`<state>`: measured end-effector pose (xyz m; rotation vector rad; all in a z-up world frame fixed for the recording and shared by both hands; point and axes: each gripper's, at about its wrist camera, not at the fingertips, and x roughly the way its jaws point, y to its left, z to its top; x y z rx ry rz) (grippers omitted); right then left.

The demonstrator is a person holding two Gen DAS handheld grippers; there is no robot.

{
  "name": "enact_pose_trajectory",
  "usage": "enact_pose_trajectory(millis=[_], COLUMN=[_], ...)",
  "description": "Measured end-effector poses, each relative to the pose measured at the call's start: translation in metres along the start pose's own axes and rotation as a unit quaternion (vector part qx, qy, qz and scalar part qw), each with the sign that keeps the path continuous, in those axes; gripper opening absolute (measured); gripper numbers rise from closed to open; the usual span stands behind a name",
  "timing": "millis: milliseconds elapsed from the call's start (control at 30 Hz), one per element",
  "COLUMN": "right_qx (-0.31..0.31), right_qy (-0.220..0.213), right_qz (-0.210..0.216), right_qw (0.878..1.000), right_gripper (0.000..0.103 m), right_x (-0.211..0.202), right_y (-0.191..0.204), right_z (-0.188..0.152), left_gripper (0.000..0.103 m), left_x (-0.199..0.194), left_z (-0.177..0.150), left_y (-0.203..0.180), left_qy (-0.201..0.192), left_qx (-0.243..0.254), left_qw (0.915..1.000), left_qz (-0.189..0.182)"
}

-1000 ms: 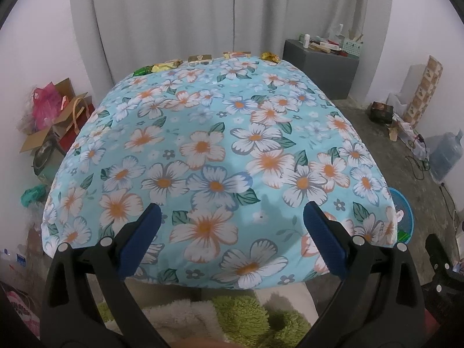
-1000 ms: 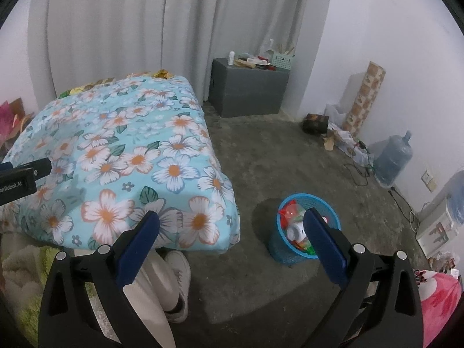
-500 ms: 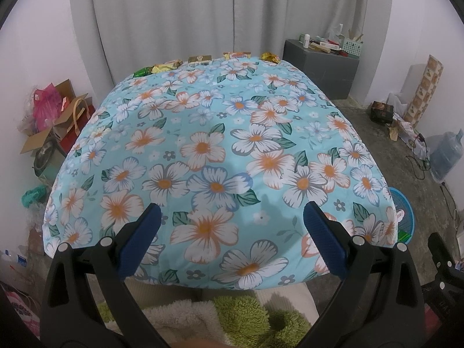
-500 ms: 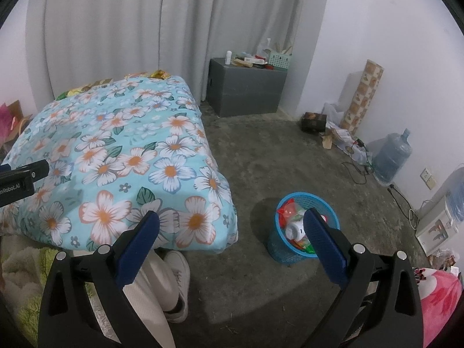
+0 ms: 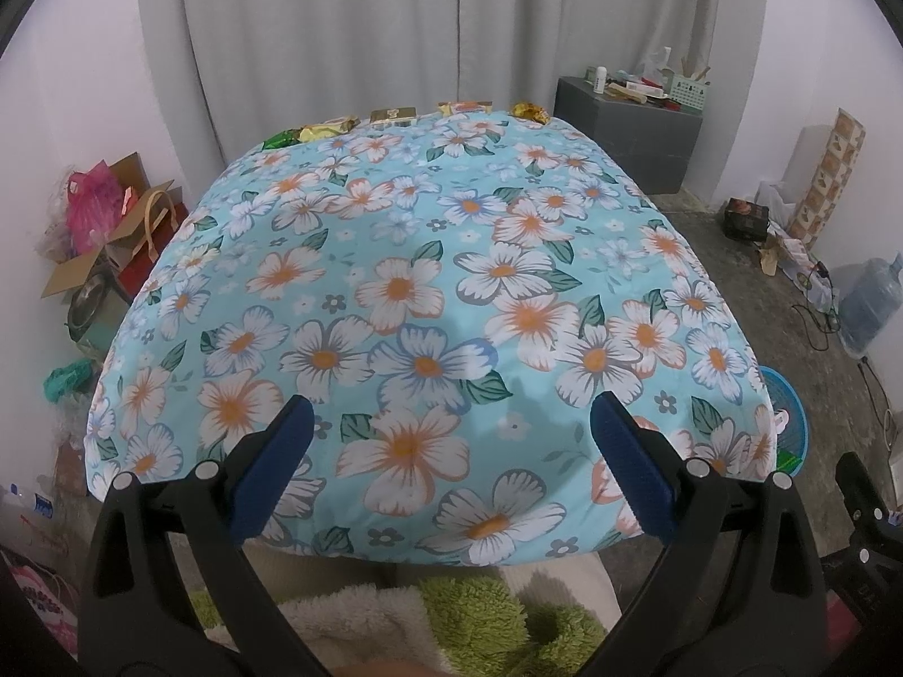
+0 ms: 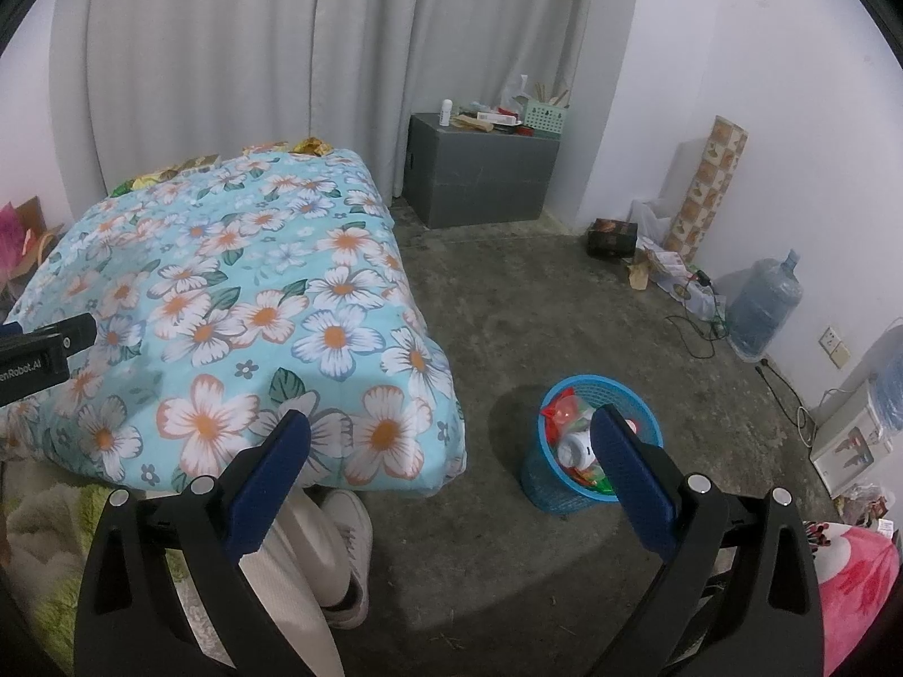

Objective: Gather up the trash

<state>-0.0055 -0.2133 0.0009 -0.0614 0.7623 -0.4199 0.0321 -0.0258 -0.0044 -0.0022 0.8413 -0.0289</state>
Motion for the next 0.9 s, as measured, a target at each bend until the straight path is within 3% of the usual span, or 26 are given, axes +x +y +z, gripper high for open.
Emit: enact_pose_trajectory(millis=[900], right_qx=[0.003], right_qy=[0.0], right_qz=[0.001], right_qw=[1.0], right_gripper=[0.096], right_x=[0.0002], right_y=[-0.0023], right_z=[-0.0002], left_gripper=[0.094], left_x=[-0.0003], left_z=[-0.0047], left_y=[0.0062], left_qy=[0.003], left_qx=[0.003], left_qw=[1.0], left_qz=[0.002])
